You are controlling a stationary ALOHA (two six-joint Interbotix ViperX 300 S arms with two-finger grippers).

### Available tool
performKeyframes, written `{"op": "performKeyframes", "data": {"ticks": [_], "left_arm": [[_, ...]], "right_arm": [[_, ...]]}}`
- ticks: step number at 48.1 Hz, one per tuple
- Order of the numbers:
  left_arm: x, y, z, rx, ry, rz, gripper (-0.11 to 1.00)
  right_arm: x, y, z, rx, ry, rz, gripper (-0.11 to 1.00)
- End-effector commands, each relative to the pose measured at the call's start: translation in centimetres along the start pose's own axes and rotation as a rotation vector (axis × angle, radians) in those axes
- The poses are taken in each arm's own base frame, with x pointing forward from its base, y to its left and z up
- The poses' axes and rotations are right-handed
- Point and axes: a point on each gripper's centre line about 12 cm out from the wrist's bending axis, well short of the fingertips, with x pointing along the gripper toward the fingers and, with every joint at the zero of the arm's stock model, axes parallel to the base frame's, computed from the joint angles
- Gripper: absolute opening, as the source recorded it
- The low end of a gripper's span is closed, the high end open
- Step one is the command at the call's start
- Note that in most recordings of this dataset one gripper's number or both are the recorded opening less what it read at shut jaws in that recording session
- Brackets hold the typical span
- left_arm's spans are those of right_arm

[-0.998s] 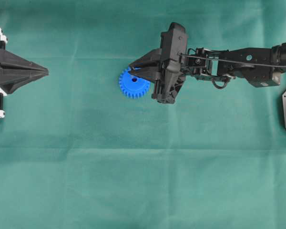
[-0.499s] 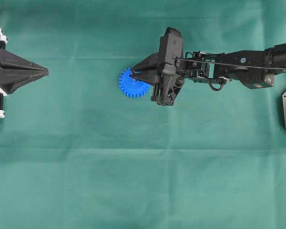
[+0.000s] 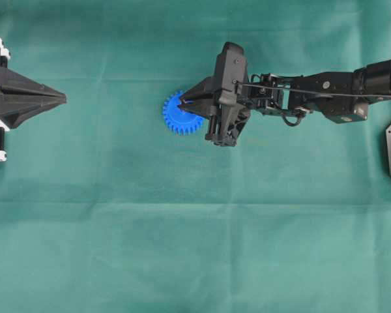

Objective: Insert the shaft placed at a random location into the center hole of the medium gear at another random location.
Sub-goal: 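Align the held shaft above the gear's center hole and lower it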

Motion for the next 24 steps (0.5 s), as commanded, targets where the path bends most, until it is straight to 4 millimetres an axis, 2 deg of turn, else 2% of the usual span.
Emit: {"op": "performKeyframes", "data": {"ticks": [1,24], "left_arm": [[0.2,0.0,0.2,0.004,-0.002,0.001,0.0],[0.2,0.2,0.1,0.003,0.008,0.008,0.0]], "right_arm": [[0.0,0.1,1.0,0.015,-0.041,0.0,0.13],[1.2,0.1,-0.7,0.019,-0.005,-0.001,0.13]]}}
